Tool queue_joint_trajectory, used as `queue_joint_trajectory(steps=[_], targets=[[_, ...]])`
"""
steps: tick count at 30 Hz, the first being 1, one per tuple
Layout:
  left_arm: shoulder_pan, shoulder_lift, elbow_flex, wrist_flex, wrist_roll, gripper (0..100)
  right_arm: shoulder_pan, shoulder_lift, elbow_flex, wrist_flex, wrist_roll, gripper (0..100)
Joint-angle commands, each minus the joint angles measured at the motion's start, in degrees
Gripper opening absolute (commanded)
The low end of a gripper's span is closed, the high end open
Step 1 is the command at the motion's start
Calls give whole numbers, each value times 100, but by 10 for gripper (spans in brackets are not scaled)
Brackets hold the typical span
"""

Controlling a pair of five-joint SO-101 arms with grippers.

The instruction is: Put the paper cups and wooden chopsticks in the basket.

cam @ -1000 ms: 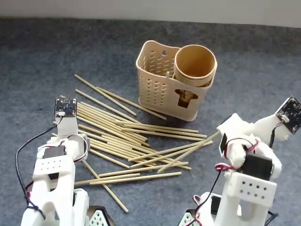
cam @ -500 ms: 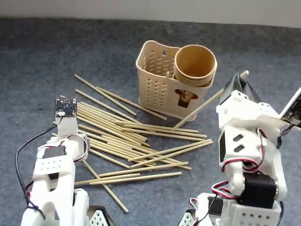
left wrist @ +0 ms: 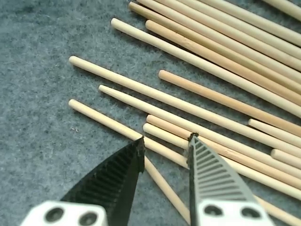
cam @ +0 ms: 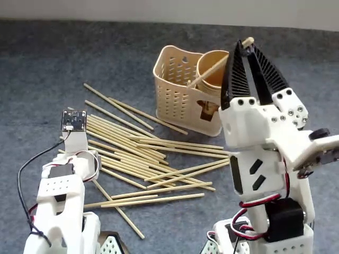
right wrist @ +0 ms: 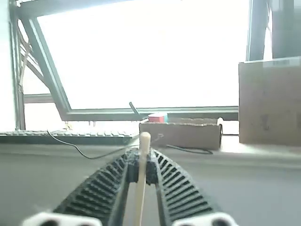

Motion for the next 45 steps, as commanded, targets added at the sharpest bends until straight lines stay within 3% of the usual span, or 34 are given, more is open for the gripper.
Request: queue_joint_trajectory(steps=[1,7,19,24,27,32,39,45], targets=[[-57,-154,-13,-62,-35,157,-338,523,-312,-954,193,5],[-57,-154,-13,-62,-35,157,-391,1314,-312,-1763,193,5],[-57,-154,-13,-53,-35,157,-382,2404,-277,-1771,229,6],[-57,-154,-13,-53,-35,157,-391,2536,-251,-1745,826,6],[-57,-154,-13,-53,-35,157,-391,2527,-295,-1218,835,24],[-57,-154,-13,-53,-35,157,-391,2501,-312,-444,826,147],[-57,-154,-13,-53,-35,157,-356,2193,-295,-409,826,152],[-57,-154,-13,-53,-35,157,-356,1420,-312,690,826,152]])
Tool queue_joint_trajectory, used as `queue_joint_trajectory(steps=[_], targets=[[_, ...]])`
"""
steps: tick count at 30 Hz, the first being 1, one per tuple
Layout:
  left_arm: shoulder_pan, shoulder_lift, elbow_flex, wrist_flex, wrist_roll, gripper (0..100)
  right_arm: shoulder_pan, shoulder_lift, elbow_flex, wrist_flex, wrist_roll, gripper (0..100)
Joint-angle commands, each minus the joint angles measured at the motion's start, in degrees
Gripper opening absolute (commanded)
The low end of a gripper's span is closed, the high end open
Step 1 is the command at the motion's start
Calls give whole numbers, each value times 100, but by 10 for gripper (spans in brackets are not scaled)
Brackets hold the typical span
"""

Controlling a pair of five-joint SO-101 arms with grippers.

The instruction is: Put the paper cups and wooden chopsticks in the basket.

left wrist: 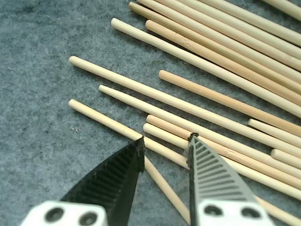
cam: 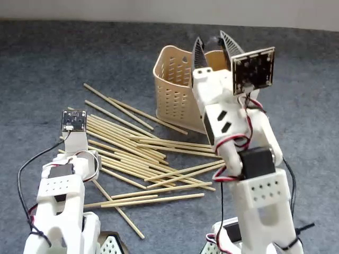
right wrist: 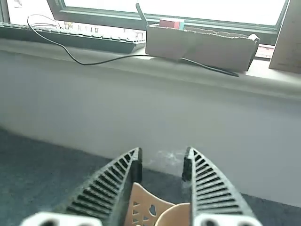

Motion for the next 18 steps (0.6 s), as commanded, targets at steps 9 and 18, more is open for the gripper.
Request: queue_joint_trajectory(steps=[9,18], targets=[[-57,-154,-13,-53,-35,157,558,-1288,-295,2598,-9,152],[-57,-154,-13,-53,-35,157,1569,-1385,-242,3996,-888,152]])
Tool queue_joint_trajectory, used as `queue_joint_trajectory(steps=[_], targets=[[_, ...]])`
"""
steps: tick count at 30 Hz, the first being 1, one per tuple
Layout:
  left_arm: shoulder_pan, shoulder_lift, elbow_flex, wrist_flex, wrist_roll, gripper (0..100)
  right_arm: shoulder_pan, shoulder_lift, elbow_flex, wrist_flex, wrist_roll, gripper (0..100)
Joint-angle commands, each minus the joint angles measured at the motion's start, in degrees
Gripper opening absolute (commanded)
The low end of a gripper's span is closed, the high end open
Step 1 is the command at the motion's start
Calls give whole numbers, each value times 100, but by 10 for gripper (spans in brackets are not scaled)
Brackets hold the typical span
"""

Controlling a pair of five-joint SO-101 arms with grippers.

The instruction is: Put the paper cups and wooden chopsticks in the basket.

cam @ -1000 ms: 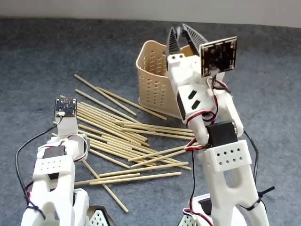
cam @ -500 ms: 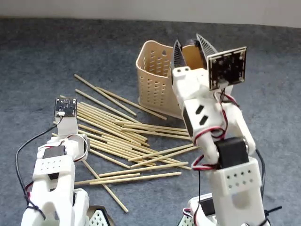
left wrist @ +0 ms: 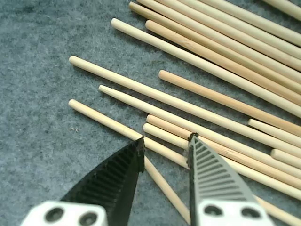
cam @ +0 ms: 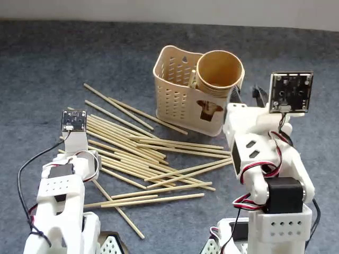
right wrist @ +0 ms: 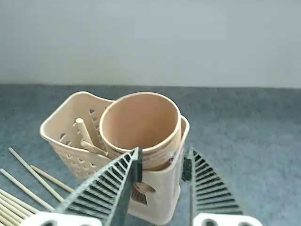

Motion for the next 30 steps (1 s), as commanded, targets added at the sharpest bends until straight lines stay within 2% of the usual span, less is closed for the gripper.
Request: queue_joint_trajectory(steps=[1,8,12,20,30], targets=[[-57,-154,-13,-53,-35,157,409,-101,-242,752,-440,152],[-57,-154,-13,-53,-35,157,453,-101,268,1745,-914,152],[-57,-154,-13,-53,-35,157,444,-92,1262,1675,-932,152],[-57,-154,-13,-53,-35,157,444,382,2809,699,-1240,152],[-66,-154,-13,-53,-35,157,444,2659,2185,673,-2092,152]])
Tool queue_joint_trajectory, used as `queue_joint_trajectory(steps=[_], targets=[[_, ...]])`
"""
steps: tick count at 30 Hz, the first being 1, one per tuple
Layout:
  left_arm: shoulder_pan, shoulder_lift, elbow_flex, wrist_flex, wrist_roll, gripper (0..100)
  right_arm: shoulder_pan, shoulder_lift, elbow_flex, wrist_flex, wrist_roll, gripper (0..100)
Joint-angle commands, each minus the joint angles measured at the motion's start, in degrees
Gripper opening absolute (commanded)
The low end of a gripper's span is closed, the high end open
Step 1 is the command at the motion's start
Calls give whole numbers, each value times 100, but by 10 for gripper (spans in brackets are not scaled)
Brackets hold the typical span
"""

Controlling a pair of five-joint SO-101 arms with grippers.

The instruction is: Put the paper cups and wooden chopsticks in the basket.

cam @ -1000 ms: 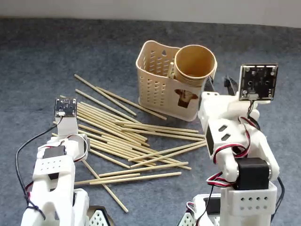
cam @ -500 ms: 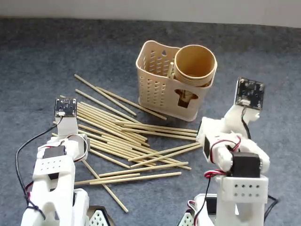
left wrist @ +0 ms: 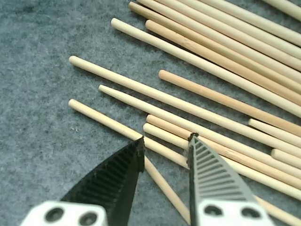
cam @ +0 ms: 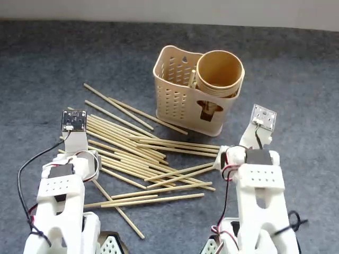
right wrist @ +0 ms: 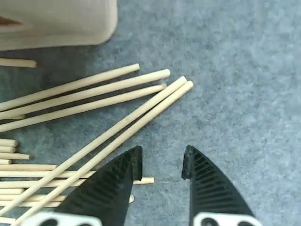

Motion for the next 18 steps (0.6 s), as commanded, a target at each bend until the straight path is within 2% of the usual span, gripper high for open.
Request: queue_joint_trajectory(steps=[1,13,18], targets=[[-66,-154,-13,-53,-35,157,40,910,-593,-154,-299,152],[-171,-154,-13,-53,-35,157,66,2334,-734,-1279,-897,152],[-171,-154,-13,-53,-35,157,286,2730,-743,-1622,-958,152]])
